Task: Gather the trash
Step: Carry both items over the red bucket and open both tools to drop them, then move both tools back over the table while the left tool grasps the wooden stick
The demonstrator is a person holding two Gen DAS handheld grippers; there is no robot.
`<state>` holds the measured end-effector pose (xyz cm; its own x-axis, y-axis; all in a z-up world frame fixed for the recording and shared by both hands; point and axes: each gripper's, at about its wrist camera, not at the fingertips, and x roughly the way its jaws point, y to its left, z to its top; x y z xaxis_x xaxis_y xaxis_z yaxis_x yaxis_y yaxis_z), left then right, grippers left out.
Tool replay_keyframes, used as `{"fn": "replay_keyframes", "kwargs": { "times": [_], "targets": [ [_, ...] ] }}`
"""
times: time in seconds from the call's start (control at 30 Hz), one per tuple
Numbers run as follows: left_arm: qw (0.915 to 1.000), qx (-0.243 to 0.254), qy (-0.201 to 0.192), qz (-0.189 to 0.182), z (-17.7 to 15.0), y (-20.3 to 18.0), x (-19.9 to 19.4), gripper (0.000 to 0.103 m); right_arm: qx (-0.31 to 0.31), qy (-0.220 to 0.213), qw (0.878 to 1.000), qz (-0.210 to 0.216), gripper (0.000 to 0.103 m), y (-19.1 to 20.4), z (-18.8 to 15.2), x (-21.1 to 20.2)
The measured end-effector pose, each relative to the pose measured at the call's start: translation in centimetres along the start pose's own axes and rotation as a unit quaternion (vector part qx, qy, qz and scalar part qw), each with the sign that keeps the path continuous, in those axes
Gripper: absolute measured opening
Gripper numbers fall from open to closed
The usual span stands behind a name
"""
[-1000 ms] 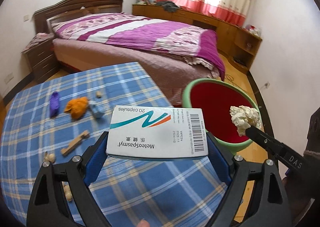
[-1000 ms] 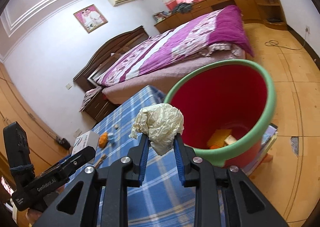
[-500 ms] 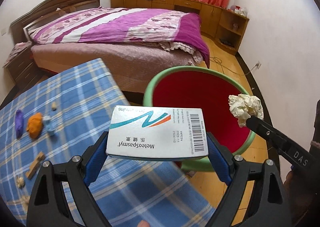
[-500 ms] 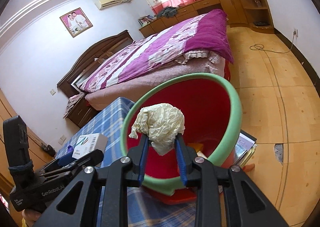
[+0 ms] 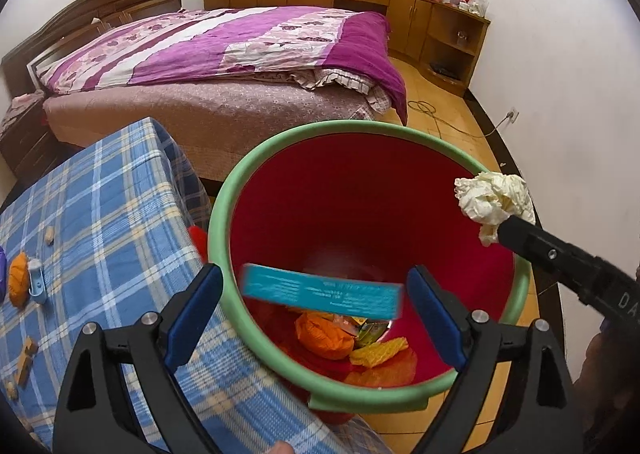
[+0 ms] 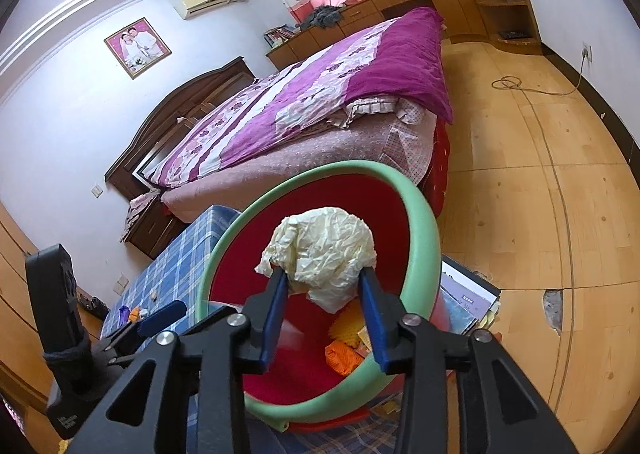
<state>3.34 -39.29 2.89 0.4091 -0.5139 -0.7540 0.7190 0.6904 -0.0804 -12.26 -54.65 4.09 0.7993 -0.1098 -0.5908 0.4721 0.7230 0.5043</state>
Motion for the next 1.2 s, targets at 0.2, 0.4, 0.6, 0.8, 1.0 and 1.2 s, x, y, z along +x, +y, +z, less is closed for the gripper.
{"fn": "replay_keyframes", "kwargs": {
  "times": [0.2,0.4,0.6,0.8,1.0,1.2],
  "targets": [
    [0.9996,-0.020,0.006,-0.016,0.1,0.8,0.0,0.093,0.005,0.001,1.000,-0.002,0.057,-0.1,-0.1,0.0],
    [0.9996,-0.024,-0.004,-0.013,-0.5,2.2,-1.7,0.093,0.017,-0.010,1.000,-0.002,0.058,0.4,-0.7,-0.6],
    [0.9991,-0.039,-0.015,-0.006,-1.5,4.5,-4.0,0.093,0.019,-0.018,1.000,0.001,0.061,1.9,-1.5,-1.6],
    [0.9979,-0.059,-0.029,0.006,-2.5,7.3,-6.4,0.093,0.008,-0.017,1.000,0.006,0.065,4.2,-2.7,-2.5],
    [0.9962,-0.078,-0.032,0.021,-3.8,10.2,-8.3,0.093,-0.004,-0.008,1.000,0.011,0.066,6.8,-4.1,-2.6],
    [0.9943,-0.097,-0.031,0.033,-5.5,12.9,-9.8,0.093,-0.021,0.009,1.000,0.016,0.066,9.5,-5.3,-1.9]
  ]
}}
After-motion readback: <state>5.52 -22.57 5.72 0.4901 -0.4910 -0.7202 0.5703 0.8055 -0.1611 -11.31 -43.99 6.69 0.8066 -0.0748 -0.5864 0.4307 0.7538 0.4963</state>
